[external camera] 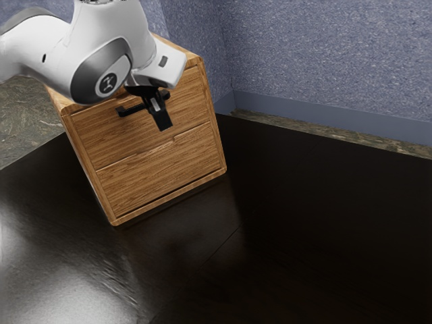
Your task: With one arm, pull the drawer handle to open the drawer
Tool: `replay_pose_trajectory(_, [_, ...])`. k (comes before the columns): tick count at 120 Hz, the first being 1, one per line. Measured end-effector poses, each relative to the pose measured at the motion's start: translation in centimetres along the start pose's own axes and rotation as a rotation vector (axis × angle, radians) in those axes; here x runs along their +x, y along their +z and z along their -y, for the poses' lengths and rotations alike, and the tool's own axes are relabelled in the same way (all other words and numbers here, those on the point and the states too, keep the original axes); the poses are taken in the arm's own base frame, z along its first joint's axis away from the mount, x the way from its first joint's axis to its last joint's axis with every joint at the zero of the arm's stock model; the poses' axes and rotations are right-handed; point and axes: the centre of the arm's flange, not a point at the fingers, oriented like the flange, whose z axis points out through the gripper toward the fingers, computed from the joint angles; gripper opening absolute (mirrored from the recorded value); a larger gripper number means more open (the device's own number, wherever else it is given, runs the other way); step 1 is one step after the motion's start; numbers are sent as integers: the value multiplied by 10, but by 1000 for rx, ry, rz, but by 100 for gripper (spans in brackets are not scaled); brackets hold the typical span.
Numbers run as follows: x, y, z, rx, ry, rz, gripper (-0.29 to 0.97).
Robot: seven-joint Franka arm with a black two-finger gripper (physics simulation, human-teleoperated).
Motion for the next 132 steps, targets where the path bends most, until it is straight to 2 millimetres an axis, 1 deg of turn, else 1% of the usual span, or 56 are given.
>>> replay_pose_trajectory(10, [3, 7, -3, -4, 5, 9, 68])
replay_pose_trajectory(33, [8, 5, -7, -5, 16, 3, 68])
replay_pose_trajectory(48, [4, 3, 0, 1, 3, 3, 68])
replay_pose_trajectory(62, [2, 7, 10, 10, -12, 9, 68])
replay_pose_trajectory(80, [4, 8, 11, 11, -13, 9, 68])
replay_pose_trajectory(103, [-4, 13, 19, 11, -30, 19, 68])
replay_pose_trajectory(132, [-3, 26, 10, -21, -28, 29, 68])
